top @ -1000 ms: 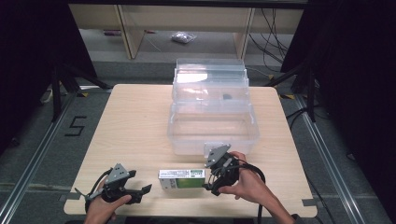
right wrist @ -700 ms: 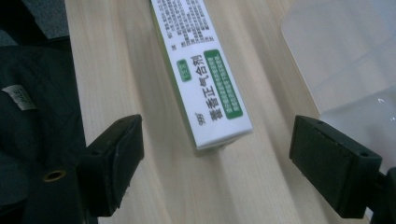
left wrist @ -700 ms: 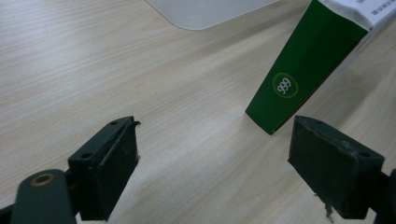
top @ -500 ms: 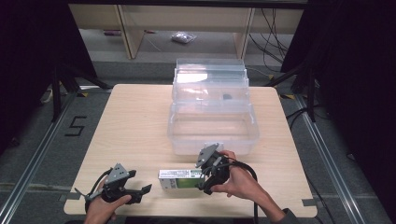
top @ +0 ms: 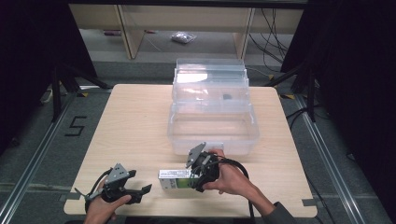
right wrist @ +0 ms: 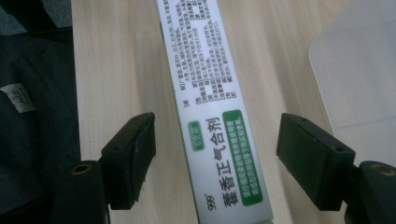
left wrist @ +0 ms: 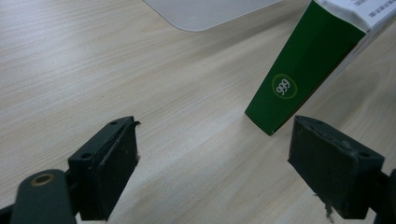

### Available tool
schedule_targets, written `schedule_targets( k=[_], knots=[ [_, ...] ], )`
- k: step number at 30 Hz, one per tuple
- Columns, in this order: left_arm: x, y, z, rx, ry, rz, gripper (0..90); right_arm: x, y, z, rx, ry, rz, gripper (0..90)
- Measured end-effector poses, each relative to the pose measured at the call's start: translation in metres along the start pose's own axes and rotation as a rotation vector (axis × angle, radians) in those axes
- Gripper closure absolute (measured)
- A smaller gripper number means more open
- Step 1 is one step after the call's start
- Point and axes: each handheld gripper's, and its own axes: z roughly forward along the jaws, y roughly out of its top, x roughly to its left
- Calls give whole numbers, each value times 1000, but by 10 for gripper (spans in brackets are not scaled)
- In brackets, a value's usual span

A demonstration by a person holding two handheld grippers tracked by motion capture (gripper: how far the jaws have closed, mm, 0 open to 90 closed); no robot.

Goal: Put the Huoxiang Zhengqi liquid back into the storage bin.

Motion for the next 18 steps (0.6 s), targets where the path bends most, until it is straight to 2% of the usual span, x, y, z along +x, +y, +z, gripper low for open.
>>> schedule_targets(
  k=[3,4,5,6,7,8,10,11,15,16,18],
  knots=[
    [0,0,0,0,1,0,150,-1,3,3,2,14,-32,306],
    [0,0,0,1,1,0,150,0,3,4,8,13,-18,311],
    [0,0,0,1,1,0,150,-1,4,5,12,16,-24,320],
    [0,0,0,1,1,0,150,-1,5,6,11,16,-46,328],
    [0,0,0,1,1,0,150,0,6,6,24,17,-31,336],
    [1,0,0,8,-5,2,150,0,7,7,25,21,-45,345],
    [0,0,0,-2,1,0,150,1,8,8,34,31,-31,354],
    [0,0,-1,14,3,3,150,-1,8,9,32,38,-56,360],
    [0,0,0,0,1,-1,150,0,10,11,49,33,-48,384],
    [0,0,0,3,0,0,150,-1,10,12,44,34,-69,393],
    [0,0,0,5,0,1,150,-2,11,13,48,50,-71,406]
  ],
)
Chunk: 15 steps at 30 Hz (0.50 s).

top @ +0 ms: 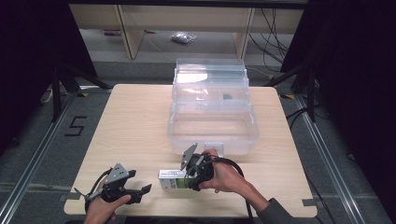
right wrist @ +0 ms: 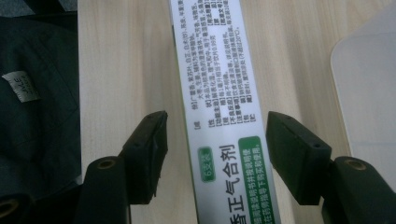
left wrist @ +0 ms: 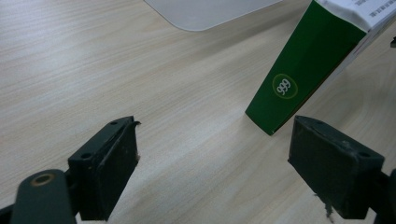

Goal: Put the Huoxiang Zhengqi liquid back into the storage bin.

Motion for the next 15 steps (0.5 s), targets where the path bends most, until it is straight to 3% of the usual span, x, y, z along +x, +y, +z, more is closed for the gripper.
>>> schedule_targets(
  k=[1,3,4,9,11,12,14,15],
  knots=[
    [0,0,0,2,0,0,150,1,0,0,6,-4,23,411],
    [0,0,0,0,0,0,150,0,0,1,42,-25,-2,424],
    [0,0,-1,9,1,3,150,2,0,0,58,-19,33,427],
    [0,0,-1,9,2,3,150,2,2,2,67,-18,19,445],
    [0,0,-1,8,1,3,150,0,3,4,60,-16,-24,456],
    [0,0,-1,8,1,3,150,2,2,3,72,-22,10,457],
    [0,0,-1,8,1,3,150,2,3,5,74,-14,-8,475],
    [0,0,-1,7,1,3,150,3,3,4,81,-14,6,478]
  ],
)
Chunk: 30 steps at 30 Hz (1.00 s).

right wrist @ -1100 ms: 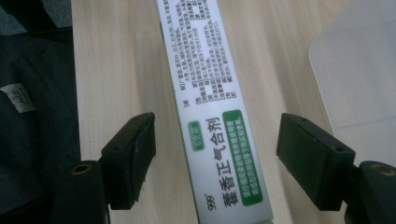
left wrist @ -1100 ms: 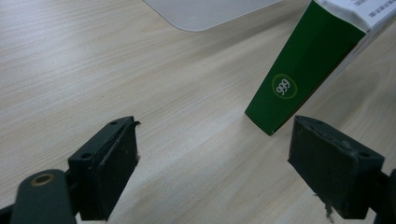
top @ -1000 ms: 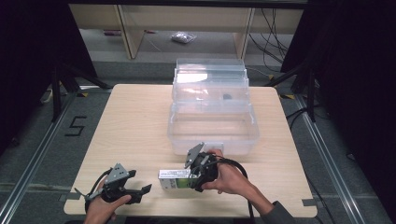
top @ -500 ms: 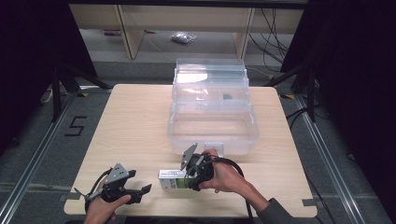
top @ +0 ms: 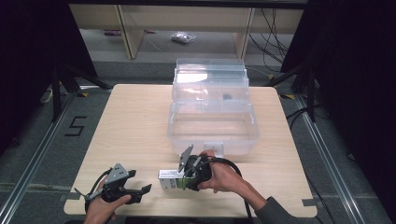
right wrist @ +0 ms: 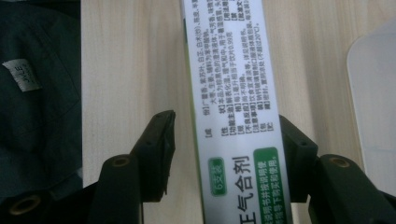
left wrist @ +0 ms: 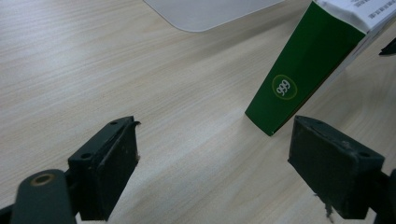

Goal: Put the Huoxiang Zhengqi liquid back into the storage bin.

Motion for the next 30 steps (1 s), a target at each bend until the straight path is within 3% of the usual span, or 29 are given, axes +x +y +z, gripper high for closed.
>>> schedule_targets(
  k=[2,5,8,15,18,23,26,28,29,30],
  knots=[
    [0,0,0,0,0,1,150,-2,2,3,-4,-3,-43,485],
    [0,0,0,0,0,1,150,0,2,2,9,1,-11,503],
    [0,0,0,3,1,1,150,-1,4,4,1,7,-31,516],
    [0,0,0,0,-1,0,150,-1,7,4,10,4,-21,565],
    [0,0,0,0,-2,0,150,-4,9,5,13,2,-66,607],
    [0,0,0,-2,-6,0,150,-3,10,5,27,4,-63,644],
    [0,0,0,-2,-6,0,150,-4,11,4,33,13,-101,649],
    [0,0,0,-2,-6,-1,150,-3,11,2,27,0,-86,650],
    [0,0,0,-2,-6,0,150,-5,11,2,12,4,-135,651],
    [0,0,0,-2,-6,-1,150,-5,11,0,17,7,-123,651]
  ],
)
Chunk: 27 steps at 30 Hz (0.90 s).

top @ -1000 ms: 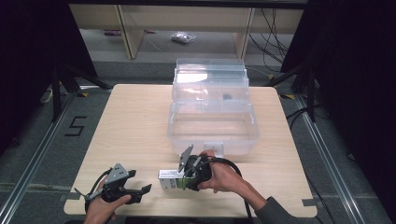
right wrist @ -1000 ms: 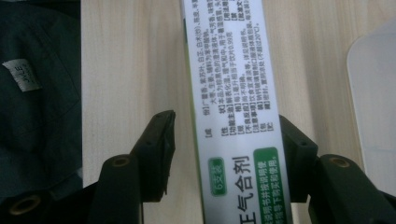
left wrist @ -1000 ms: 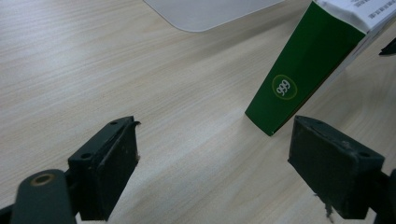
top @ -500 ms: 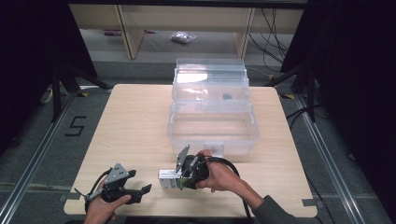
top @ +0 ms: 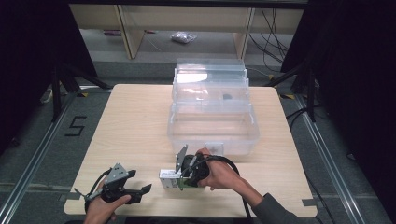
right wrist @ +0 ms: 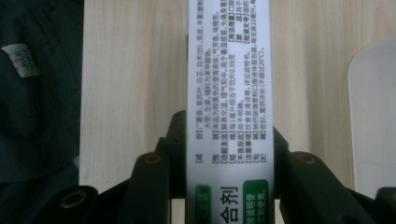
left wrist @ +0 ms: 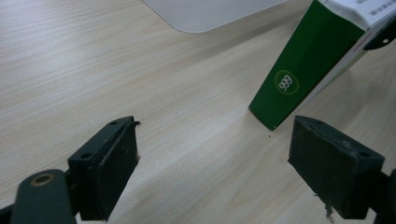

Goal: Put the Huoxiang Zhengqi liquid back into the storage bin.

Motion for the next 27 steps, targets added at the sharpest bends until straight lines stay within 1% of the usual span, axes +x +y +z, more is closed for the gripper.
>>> schedule_targets(
  k=[1,2,4,6,7,8,9,10,11,12,13,14,15,16,18,20,21,24,25,26,27],
  knots=[
    [0,0,0,0,0,0,150,1,-1,-2,-2,-1,7,652],
    [0,0,0,0,1,0,150,0,-1,-3,3,-1,-2,653],
    [0,0,0,0,1,1,150,1,-2,-7,4,-5,9,653],
    [0,0,0,0,1,0,150,2,-4,-12,16,-2,43,654],
    [0,0,0,0,1,2,150,1,-5,-14,12,-4,31,653],
    [0,0,0,0,0,1,150,3,-6,-17,16,-8,57,654],
    [0,0,0,-4,1,-6,150,0,-7,-20,7,-2,27,654],
    [0,0,0,-4,2,-8,150,1,-9,-22,11,-13,51,654],
    [0,0,0,-2,2,-7,150,0,-11,-25,12,-9,50,653],
    [0,0,0,1,1,-1,150,1,-12,-28,20,-12,65,654],
    [0,0,0,-5,2,-6,150,2,-14,-30,11,-3,98,654],
    [0,0,-1,-2,0,-5,150,0,-16,-32,10,-8,87,654],
    [0,0,0,-4,0,-6,150,0,-19,-36,9,-11,100,654],
    [0,0,0,-5,1,-7,150,-3,-21,-39,1,-11,76,654],
    [0,0,0,0,1,-2,150,-2,-27,-48,4,-24,122,654],
    [0,0,0,-1,1,-4,150,-5,-32,-56,-6,-25,104,654],
    [0,0,1,-3,0,-4,150,-5,-35,-61,-6,-31,124,654],
    [0,0,0,1,6,-3,150,-5,-41,-76,3,-49,134,654],
    [0,0,1,-2,0,-5,150,-8,-42,-80,-2,-57,104,654],
    [0,0,1,-4,0,-6,150,-6,-44,-86,1,-57,134,655],
    [1,0,1,8,2,4,150,-7,-46,-91,3,-59,131,654]
  ],
)
